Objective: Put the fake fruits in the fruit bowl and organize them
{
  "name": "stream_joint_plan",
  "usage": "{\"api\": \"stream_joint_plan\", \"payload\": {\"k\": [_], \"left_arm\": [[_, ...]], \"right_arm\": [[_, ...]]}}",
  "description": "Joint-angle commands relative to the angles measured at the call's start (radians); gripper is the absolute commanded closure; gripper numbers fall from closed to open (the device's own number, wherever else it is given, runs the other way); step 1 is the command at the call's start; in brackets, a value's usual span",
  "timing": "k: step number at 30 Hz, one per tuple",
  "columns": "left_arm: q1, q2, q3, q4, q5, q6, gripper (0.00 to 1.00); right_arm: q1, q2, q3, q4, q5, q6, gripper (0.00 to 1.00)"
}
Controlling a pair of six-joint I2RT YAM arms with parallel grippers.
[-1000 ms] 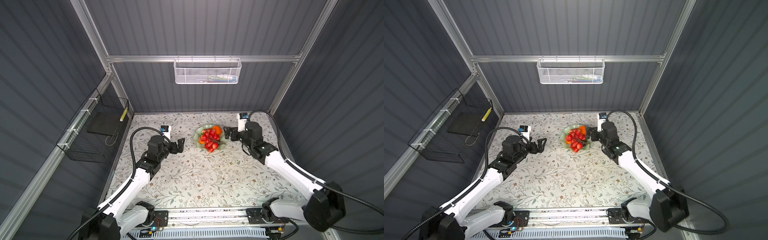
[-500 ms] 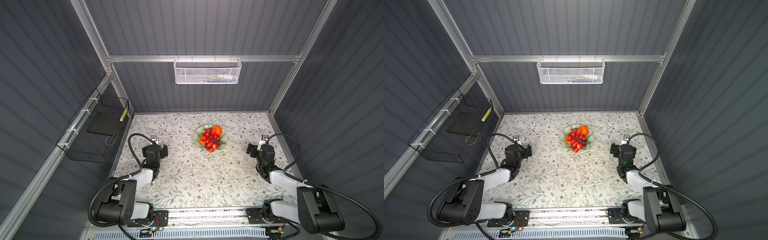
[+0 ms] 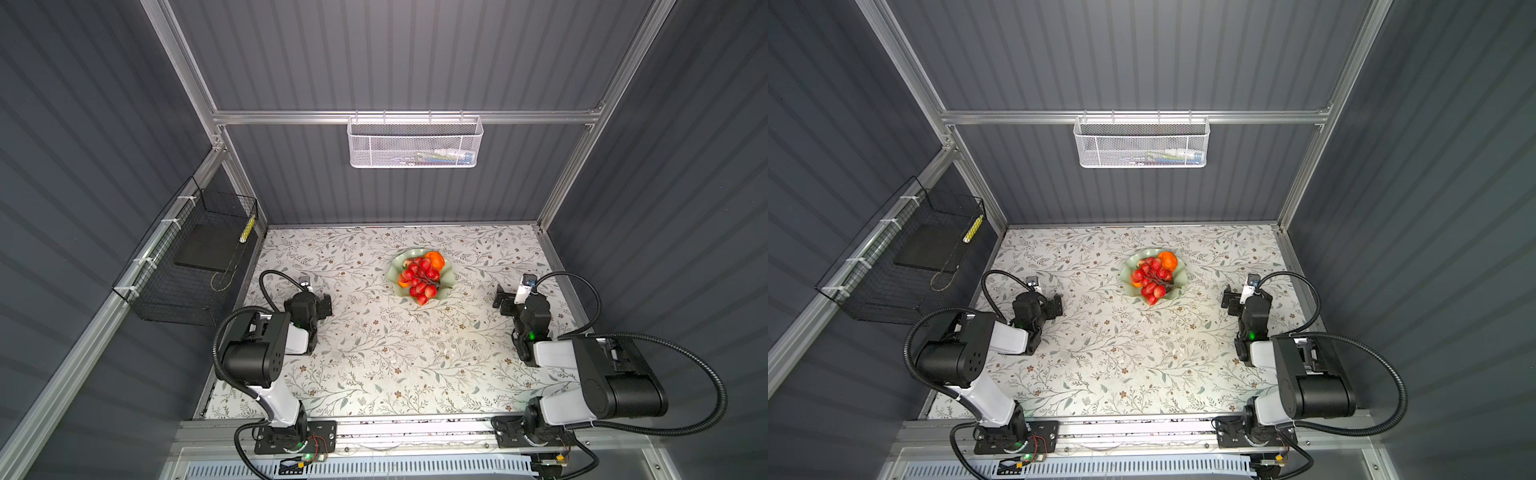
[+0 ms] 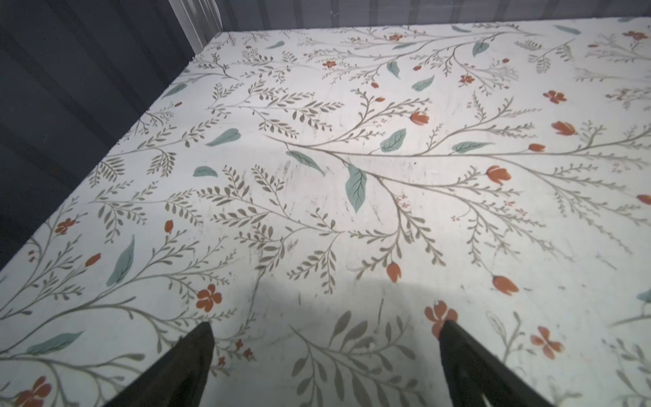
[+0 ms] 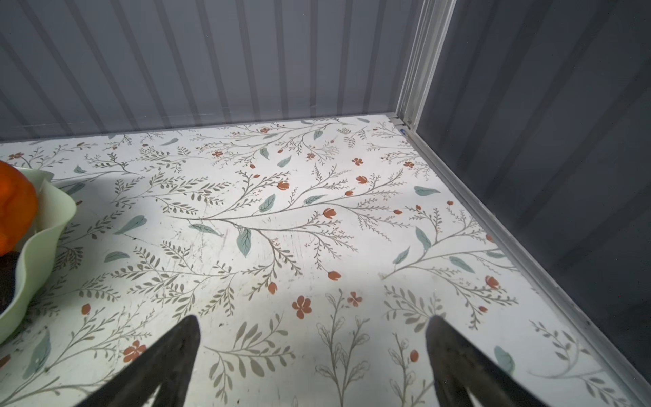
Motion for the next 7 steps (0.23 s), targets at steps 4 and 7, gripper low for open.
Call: {"api": "stream_joint_plan", "payload": {"k": [4,7], "left_arm": [[0.01,-0.001,0.02,0.052,0.003,-0.006,0.0],[0.01,0.0,0.02,0.054,0.0,-0.005,0.0]], "right_arm": [[-0.02,-0.002,0.034,-0.017,-0.02,0.012,0.01],[-0.021,-0.002,0.022,0.01,-0.037,0.005,0.01]]}}
